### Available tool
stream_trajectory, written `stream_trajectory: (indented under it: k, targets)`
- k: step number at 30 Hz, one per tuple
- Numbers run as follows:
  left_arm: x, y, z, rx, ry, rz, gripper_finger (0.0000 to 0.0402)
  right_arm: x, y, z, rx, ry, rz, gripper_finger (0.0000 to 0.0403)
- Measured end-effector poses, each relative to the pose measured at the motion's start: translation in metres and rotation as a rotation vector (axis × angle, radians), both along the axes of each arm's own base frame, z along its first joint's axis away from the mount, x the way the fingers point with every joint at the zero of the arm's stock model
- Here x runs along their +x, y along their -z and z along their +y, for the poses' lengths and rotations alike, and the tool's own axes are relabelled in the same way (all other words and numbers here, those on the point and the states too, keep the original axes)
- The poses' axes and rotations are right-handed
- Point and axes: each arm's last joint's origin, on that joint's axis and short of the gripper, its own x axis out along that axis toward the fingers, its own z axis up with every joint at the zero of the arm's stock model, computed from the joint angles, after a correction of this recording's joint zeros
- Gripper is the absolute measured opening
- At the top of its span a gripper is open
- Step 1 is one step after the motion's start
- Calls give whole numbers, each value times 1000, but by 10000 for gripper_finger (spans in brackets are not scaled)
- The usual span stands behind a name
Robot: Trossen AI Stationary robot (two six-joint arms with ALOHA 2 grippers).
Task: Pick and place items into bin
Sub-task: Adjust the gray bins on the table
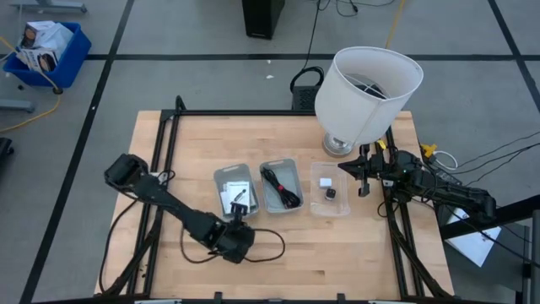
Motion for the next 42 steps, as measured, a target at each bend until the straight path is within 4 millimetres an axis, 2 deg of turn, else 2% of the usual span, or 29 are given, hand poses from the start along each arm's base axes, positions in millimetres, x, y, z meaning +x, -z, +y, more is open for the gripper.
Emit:
stream_trajectory:
  k: [6, 10, 16, 21, 28, 42]
  targets:
    - [-20, -27, 2, 68, -95, -71, 2, 0, 0, 0, -1, 0, 0, 4]
    - [-24, -31, 6, 96, -141, -78, 3, 0, 0, 0, 4, -1, -4, 4]
    - [-15, -31, -1, -11, -102, -113, 2, 0, -1, 0, 25, -3, -10, 4]
    - [-23, -19, -6, -29, -130, -65, 2, 0, -1, 0, 24, -3, -10, 4]
    - [-39, 4, 3, -20, -236, 0, 2, 0, -1, 0, 25, -3, -10, 4]
    - [-57, 11, 13, 73, -358, 97, 2, 0, -1, 0, 26, -3, -10, 4]
